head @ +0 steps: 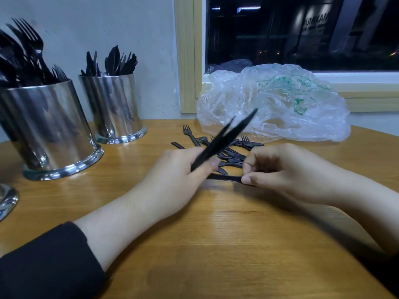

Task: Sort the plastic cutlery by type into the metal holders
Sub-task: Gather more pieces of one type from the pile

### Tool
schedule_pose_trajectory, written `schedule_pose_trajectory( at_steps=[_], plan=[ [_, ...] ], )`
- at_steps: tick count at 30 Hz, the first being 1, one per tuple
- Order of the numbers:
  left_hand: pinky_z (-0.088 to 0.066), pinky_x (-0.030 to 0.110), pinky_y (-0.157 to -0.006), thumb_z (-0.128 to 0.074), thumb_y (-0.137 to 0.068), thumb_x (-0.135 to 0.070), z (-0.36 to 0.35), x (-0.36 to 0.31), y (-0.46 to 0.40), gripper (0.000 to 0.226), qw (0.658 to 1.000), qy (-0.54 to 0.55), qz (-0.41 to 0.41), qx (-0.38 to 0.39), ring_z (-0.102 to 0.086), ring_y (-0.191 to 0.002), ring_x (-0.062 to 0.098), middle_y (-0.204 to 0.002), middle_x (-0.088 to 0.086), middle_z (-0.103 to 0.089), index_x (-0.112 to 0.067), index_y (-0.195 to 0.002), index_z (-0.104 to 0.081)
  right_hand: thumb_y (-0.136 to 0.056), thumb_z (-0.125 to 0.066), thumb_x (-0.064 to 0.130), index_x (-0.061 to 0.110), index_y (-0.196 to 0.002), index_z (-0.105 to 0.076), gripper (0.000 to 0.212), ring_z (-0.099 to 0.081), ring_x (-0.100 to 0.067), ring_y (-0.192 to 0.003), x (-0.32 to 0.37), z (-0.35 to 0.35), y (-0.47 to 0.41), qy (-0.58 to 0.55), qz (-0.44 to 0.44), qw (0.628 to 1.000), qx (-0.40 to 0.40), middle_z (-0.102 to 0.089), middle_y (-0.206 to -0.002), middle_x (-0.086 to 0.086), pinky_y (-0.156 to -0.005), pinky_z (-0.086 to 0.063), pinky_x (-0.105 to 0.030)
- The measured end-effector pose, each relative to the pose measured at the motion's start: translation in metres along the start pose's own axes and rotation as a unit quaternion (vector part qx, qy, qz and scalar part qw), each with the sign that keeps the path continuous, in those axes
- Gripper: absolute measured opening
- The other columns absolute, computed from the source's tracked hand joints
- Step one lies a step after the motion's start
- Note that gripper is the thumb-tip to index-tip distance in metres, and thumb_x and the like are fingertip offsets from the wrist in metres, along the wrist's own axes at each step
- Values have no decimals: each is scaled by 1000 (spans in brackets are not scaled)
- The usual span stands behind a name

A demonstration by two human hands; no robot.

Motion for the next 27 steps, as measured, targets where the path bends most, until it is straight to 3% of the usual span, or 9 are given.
schedule_pose_trajectory(
  at_steps=[3, 6, 9, 12, 16, 19, 21, 23, 27],
  plan=[
    [-36, 20, -55, -57, -101, -37, -13, -4, 4, 35, 998, -7, -7, 55, -50, -54, 5, -57, -12, -56, -27, -68, -58, -87, -75, 21, 19, -84, -70, 6, -52, -4, -56, 9, 6, 0, -85, 15, 994, -68, -63, -64, 7, -57, -40, -15],
    [-36, 16, -56, -55, -103, -35, -11, -3, 4, 33, 998, 21, 7, 51, -46, -55, 1, -55, -20, -50, -32, -70, -56, -87, -71, 19, 9, -94, -69, 13, -56, -16, -55, 8, 12, 0, -214, 20, 966, -144, -63, -64, -5, -55, -46, -23],
    [-36, 11, -55, -56, -103, -32, -4, -3, 1, 35, 997, 66, 25, 15, -51, -54, -9, -52, -29, -52, -36, -69, -53, -92, -54, 36, 15, -108, -67, 29, -67, -23, -73, 6, 19, -4, -305, 15, 922, -237, -68, -89, -13, -64, -54, -34],
    [-37, 11, -51, -63, -100, -30, 3, 3, -2, 30, 989, 141, 42, -14, -49, -49, -9, -49, -27, -50, -32, -71, -56, -97, -40, 47, 24, -130, -57, 44, -69, -17, -99, 23, 25, -17, -280, 54, 918, -277, -67, -113, -1, -76, -59, -32],
    [-35, 14, -50, -69, -97, -25, 15, 15, -5, 29, 979, 190, 59, -52, -46, -44, -6, -48, -22, -50, -27, -71, -55, -100, -33, 51, 29, -138, -50, 47, -65, -12, -111, 61, 26, -51, -254, 106, 922, -272, -64, -125, 8, -85, -57, -33],
    [-37, 21, -54, -69, -97, -25, 20, 32, -8, 30, 975, 191, 86, -70, -48, -48, -2, -51, -20, -51, -26, -70, -55, -106, -31, 45, 25, -127, -61, 42, -66, -5, -110, 84, 11, -86, -198, 122, 944, -236, -69, -119, 11, -91, -56, -35],
    [-40, 29, -57, -71, -95, -30, 18, 47, -11, 31, 979, 164, 112, -44, -50, -53, 9, -56, -13, -49, -23, -70, -53, -107, -32, 41, 25, -116, -69, 41, -65, 0, -108, 90, -7, -104, -159, 116, 961, -195, -72, -112, 14, -95, -55, -37],
    [-43, 34, -59, -71, -94, -35, 18, 57, -11, 28, 980, 145, 134, -18, -52, -53, 15, -59, -8, -52, -18, -75, -58, -104, -34, 49, 29, -109, -72, 43, -66, 1, -106, 93, -22, -113, -138, 114, 969, -169, -72, -106, 19, -96, -54, -39],
    [-37, 34, -54, -68, -94, -37, 30, 69, -13, 31, 971, 168, 158, -56, -40, -45, 11, -47, -9, -45, -17, -75, -55, -90, -44, 55, 31, -122, -64, 44, -66, -3, -110, 97, -23, -122, -251, 109, 942, -192, -70, -115, 17, -98, -53, -41]
  ],
)
Point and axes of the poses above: each hand's wrist, its own y-axis away from the middle knuckle, its own z-axis out of the back of the hand, x = y × z, the point moved 8 cm from there along -y, towards the middle knuckle
